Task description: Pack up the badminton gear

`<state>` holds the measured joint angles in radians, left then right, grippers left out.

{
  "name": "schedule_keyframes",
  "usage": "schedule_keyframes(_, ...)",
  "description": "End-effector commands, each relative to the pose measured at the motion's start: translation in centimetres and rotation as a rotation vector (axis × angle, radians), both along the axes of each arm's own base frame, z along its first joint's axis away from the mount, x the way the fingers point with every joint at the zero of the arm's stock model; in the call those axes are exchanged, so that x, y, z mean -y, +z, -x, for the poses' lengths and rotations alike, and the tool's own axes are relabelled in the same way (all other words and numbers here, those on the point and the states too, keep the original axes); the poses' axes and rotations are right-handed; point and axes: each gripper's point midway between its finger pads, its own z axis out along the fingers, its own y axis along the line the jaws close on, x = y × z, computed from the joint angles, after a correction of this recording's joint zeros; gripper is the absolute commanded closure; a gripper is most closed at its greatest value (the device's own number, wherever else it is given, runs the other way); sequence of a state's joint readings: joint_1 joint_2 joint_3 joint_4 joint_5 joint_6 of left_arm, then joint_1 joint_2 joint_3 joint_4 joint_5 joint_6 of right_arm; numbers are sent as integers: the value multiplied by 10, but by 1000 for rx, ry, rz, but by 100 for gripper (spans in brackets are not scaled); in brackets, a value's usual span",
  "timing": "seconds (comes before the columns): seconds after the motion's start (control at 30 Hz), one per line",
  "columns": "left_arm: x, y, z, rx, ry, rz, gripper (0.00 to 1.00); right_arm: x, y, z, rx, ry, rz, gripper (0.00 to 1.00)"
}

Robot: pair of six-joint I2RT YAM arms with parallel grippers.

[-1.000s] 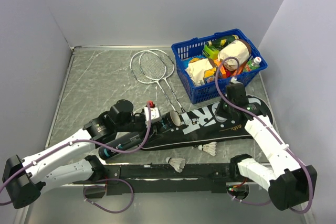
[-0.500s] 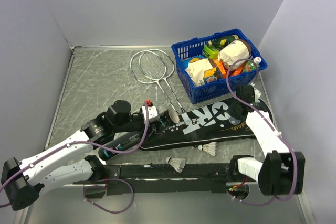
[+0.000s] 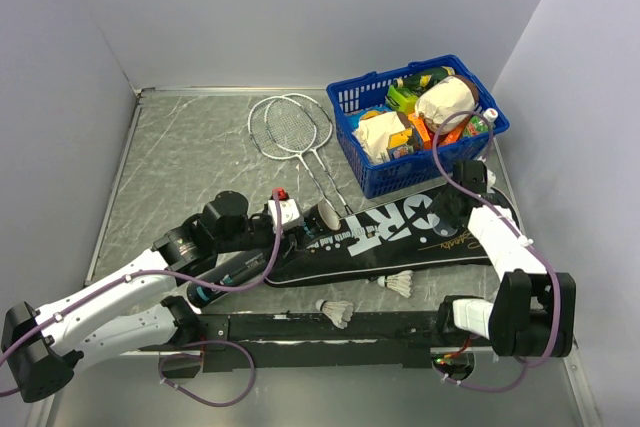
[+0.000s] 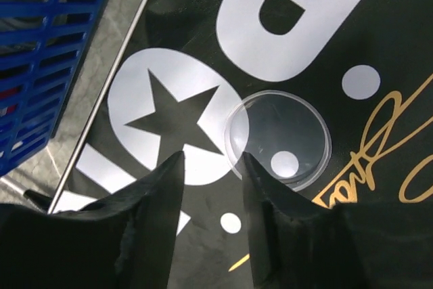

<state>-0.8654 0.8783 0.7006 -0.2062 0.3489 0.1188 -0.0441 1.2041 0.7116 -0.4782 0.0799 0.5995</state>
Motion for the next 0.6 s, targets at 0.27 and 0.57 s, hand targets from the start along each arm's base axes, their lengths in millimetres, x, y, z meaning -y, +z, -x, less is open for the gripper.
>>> schedule_keyframes(0.27,3,20,-4,47,13,56,99,-64,44,31,89,300,-211,47)
schedule_keyframes(0.57,2,18,-5,40,19,48,99,-124,43,104,-16,542,-332,44)
